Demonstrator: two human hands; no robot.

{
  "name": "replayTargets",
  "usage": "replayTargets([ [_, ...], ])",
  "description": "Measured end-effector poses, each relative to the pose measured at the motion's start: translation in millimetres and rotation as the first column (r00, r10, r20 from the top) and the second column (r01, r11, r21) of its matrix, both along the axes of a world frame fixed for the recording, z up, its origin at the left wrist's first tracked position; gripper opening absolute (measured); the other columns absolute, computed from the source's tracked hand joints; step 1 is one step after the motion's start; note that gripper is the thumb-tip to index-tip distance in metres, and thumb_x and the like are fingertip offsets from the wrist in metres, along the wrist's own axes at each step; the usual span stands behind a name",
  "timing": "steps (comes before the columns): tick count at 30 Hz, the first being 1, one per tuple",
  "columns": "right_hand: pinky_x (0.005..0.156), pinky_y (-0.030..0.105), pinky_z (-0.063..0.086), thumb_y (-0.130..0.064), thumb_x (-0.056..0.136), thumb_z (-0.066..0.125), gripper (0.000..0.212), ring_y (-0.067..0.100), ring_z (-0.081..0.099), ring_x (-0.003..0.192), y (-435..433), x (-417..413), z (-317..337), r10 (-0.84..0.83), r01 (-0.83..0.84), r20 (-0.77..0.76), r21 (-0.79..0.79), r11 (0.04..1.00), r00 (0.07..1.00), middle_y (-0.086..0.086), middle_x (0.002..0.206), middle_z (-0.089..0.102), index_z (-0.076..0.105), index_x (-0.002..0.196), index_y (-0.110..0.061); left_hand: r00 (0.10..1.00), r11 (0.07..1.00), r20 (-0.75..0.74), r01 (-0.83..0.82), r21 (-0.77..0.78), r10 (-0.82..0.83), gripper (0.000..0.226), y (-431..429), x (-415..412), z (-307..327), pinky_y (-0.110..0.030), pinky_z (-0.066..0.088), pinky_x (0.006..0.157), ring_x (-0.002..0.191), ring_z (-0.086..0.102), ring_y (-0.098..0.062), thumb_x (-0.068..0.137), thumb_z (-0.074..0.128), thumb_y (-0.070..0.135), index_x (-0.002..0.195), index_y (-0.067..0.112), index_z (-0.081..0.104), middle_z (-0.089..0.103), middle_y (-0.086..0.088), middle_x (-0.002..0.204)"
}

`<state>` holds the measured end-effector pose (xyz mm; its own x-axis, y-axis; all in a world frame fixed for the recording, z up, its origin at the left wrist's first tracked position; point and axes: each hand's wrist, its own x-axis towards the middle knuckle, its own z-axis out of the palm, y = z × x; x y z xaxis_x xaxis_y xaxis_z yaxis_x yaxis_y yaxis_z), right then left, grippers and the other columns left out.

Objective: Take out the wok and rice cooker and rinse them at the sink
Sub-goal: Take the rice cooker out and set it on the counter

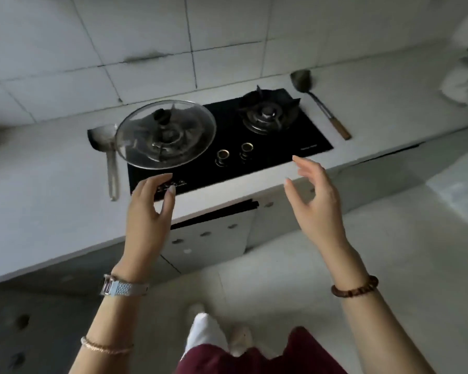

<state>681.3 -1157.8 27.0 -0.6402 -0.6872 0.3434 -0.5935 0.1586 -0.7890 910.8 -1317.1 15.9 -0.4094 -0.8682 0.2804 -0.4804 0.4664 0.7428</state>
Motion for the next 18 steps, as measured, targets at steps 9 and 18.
replayTargets([
  [9,0.098,0.019,0.041,-0.024,0.092,0.061,0.038,0.007,0.054,0.117,117.2,-101.3,-2.2,-0.418,0.419,0.028,-0.025,0.908,0.908,-0.005,0.126,0.058,0.053,0.129,-0.020,0.920,0.919,0.049,0.391,-0.054,-0.388,0.029,28.9,-191.2,8.1,-0.022,0.039,0.094,0.113,0.054,-0.015,0.098,0.051,0.022,0.125,0.013,0.059,0.058,-0.001,0.120],
  [18,0.098,0.025,0.043,-0.024,0.092,0.058,0.038,0.009,0.055,0.114,154.7,-211.8,-1.6,-0.663,0.666,0.064,-0.036,0.745,0.746,-0.005,0.124,0.058,0.054,0.128,-0.017,0.761,0.759,0.010,0.647,-0.077,-0.648,0.028,42.8,-370.6,3.7,-0.003,0.032,0.093,0.109,0.054,-0.012,0.098,0.053,0.016,0.123,0.008,0.060,0.059,-0.004,0.118],
])
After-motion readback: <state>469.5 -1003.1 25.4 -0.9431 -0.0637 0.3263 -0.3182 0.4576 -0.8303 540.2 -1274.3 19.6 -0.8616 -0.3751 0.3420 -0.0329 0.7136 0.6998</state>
